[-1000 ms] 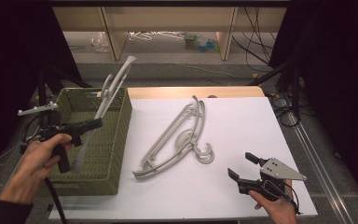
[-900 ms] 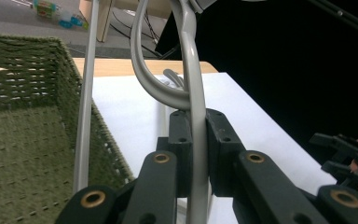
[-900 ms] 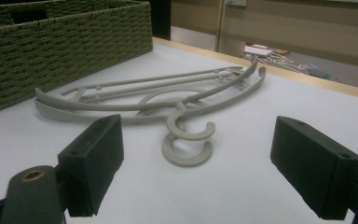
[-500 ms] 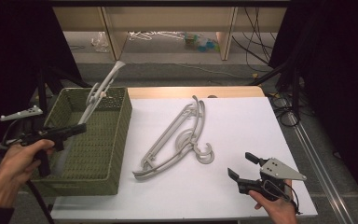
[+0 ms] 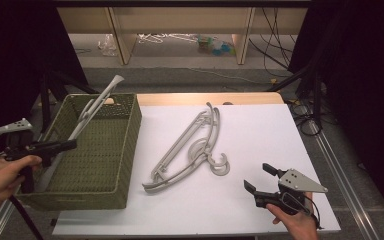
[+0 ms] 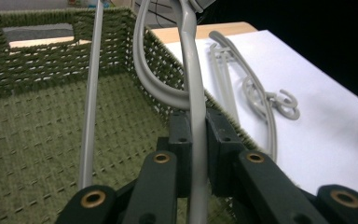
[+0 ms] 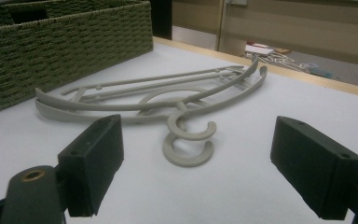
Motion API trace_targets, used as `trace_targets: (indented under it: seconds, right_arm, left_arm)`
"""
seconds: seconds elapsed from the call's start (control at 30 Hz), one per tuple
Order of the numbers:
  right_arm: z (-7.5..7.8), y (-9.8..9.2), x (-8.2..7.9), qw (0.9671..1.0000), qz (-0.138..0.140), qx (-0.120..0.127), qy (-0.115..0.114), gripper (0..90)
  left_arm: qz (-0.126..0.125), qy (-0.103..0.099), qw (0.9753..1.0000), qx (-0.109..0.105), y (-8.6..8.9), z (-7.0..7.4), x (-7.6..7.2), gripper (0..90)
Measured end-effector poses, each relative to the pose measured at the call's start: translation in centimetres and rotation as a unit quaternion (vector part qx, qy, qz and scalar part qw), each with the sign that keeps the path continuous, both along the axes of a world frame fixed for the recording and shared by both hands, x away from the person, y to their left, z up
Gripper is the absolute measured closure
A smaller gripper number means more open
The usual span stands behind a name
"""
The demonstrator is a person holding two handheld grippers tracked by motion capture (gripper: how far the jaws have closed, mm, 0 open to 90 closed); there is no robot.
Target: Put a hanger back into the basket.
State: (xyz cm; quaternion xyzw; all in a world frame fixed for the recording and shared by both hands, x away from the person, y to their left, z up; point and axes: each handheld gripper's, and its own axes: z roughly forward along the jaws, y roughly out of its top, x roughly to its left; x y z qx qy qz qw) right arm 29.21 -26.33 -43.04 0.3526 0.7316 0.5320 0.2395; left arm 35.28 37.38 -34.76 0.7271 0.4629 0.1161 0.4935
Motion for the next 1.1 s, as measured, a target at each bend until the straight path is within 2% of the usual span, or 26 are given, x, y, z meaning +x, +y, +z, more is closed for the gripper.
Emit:
trace_targets:
  seconds: [0.2,0.33,0.5,0.53,0.57,0.67,0.7,0.87,0.97,1.0,1.1]
  right_arm:
    - [0.1,-0.1,0.0,1.0,-0.004,-0.008,0.003,18.0]
    - [0.1,-0.1,0.0,1.0,-0.004,-0.009,0.003,18.0]
    - [0.1,-0.1,0.0,1.0,-0.003,-0.008,0.003,18.0]
    - [0.1,-0.1,0.0,1.0,-0.003,-0.008,0.003,18.0]
    - [0.1,-0.1,0.0,1.0,-0.003,-0.008,0.003,18.0]
    - [0.1,-0.1,0.0,0.9999,-0.003,-0.009,0.003,18.0]
    - [0.1,-0.1,0.0,0.9999,-0.003,-0.009,0.003,18.0]
    - [0.1,0.0,0.0,1.0,-0.003,-0.007,0.006,18.0]
    - [0.1,-0.1,0.0,0.9999,-0.003,-0.009,0.004,18.0]
    - [0.1,-0.1,0.0,0.9999,-0.003,-0.009,0.004,18.0]
    - [0.0,0.0,0.0,1.0,-0.004,-0.007,0.002,18.0]
  left_arm:
    - [-0.019,-0.001,0.9998,0.01,0.2,-0.7,-0.1,81.6]
    - [-0.026,0.003,0.9992,0.031,0.4,-1.0,-0.3,81.6]
    - [-0.035,0.005,0.999,0.028,0.8,-1.6,-0.4,81.6]
    - [-0.04,0.005,0.9986,0.033,0.9,-1.7,-0.5,81.6]
    - [-0.04,0.0,0.9988,0.027,0.9,-1.9,-0.5,81.6]
    - [-0.044,0.008,0.9986,0.029,0.9,-1.8,-0.6,81.5]
    - [-0.046,0.005,0.9984,0.032,0.9,-1.9,-0.5,81.5]
    - [-0.051,0.018,0.9976,0.042,0.6,-2.0,-0.1,81.5]
    - [-0.052,0.026,0.9974,0.041,0.7,-2.1,0.1,81.5]
    - [-0.049,0.022,0.9978,0.038,0.7,-2.2,0.1,81.5]
    - [-0.045,0.031,0.9976,0.042,0.9,-2.4,0.4,81.5]
